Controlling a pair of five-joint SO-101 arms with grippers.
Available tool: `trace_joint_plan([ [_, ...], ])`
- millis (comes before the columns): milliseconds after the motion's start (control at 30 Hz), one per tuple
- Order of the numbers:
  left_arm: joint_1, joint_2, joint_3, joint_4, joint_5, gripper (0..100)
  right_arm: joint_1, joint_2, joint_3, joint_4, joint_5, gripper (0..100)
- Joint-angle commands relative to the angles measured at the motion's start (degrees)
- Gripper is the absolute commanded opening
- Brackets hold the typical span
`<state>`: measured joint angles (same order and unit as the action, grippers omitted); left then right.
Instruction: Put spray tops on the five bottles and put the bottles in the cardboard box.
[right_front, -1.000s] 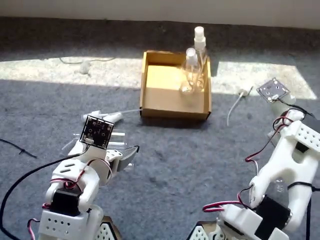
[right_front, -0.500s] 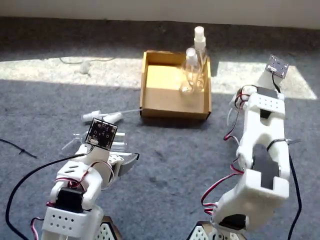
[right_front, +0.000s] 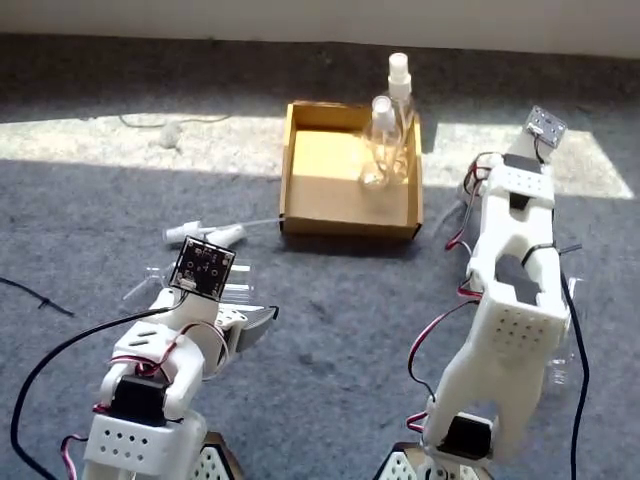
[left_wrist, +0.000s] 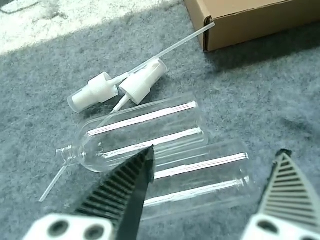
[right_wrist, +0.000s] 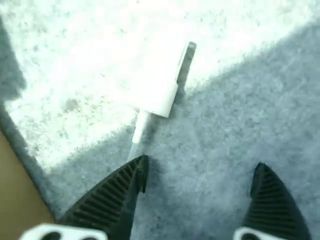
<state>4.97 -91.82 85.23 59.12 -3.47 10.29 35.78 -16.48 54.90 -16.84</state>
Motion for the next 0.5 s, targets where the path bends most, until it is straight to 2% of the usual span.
trace_joint_plan([
  [0, 0.7, -0.4, -0.2, -1.1, -0.5, 34, -1.5, -0.6, -9.6, 5.9, -0.5, 27.8],
  [133, 0.8, -0.4, -0.1, -1.1, -0.5, 34, -3.2, 0.0, -19.6, 11.5, -0.6, 27.8],
  [300, 0.7, -0.4, -0.1, -1.1, -0.5, 34, -6.3, 0.7, -23.9, 7.3, -0.6, 27.8],
  [467, 0.7, -0.4, -0.1, -1.1, -0.5, 34, -7.0, 8.7, -23.6, 7.0, -0.6, 27.8],
])
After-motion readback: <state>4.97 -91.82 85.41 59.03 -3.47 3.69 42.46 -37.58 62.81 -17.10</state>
